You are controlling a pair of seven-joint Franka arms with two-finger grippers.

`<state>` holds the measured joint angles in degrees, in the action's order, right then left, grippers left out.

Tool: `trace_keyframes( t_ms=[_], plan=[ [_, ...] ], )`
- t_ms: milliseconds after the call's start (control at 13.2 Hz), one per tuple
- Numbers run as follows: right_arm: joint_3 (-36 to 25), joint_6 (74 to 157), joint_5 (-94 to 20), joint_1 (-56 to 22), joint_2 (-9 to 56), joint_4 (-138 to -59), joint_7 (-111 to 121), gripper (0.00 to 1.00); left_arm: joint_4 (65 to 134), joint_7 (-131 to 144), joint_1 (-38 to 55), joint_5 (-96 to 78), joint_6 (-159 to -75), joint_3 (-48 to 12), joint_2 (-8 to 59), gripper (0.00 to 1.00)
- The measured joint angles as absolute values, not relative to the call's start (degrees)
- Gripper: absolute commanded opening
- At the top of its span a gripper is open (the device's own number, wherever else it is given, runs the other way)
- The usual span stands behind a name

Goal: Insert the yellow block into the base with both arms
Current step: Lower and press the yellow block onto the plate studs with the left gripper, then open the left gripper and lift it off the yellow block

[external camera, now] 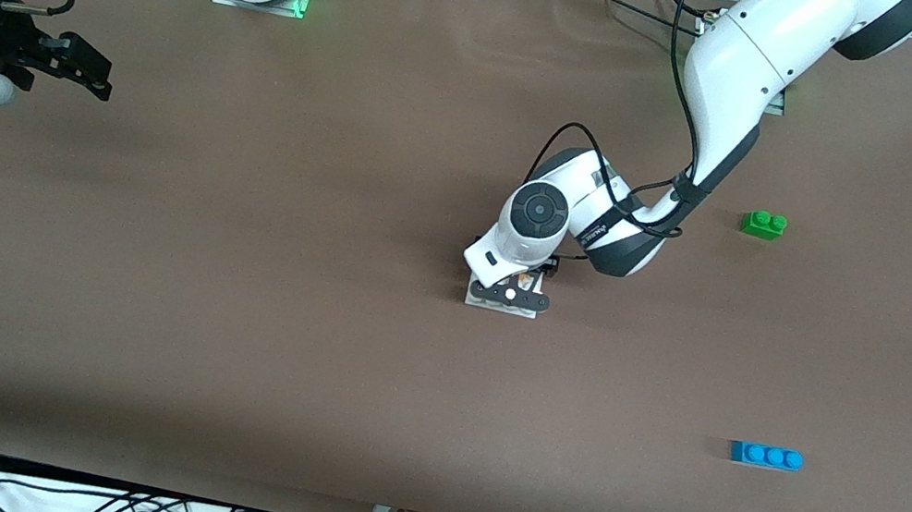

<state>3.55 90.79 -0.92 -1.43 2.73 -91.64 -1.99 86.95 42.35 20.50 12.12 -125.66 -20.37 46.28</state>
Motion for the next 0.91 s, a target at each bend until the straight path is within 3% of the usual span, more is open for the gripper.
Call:
trace_keyframes(
  t_ms=[227, 681, 908],
  plan=[
    [3.57, 90.79, -0.92, -1.52, 2.8, -91.71, -1.99, 1.0, 85.86, 43.4, 20.48, 10.5, -122.11, -20.5, 43.88, 1.0],
    [3.67, 90.79, -0.92, -1.61, 3.26, -91.85, -1.99, 1.0, 84.78, 40.54, 14.67, 7.73, -102.59, -20.3, 27.93, 1.0],
    [3.68, 90.79, -0.92, -1.62, 3.25, -91.85, -1.99, 1.0, 84.8, 33.5, 7.65, 7.68, -96.94, -20.12, 21.88, 1.0]
  ],
)
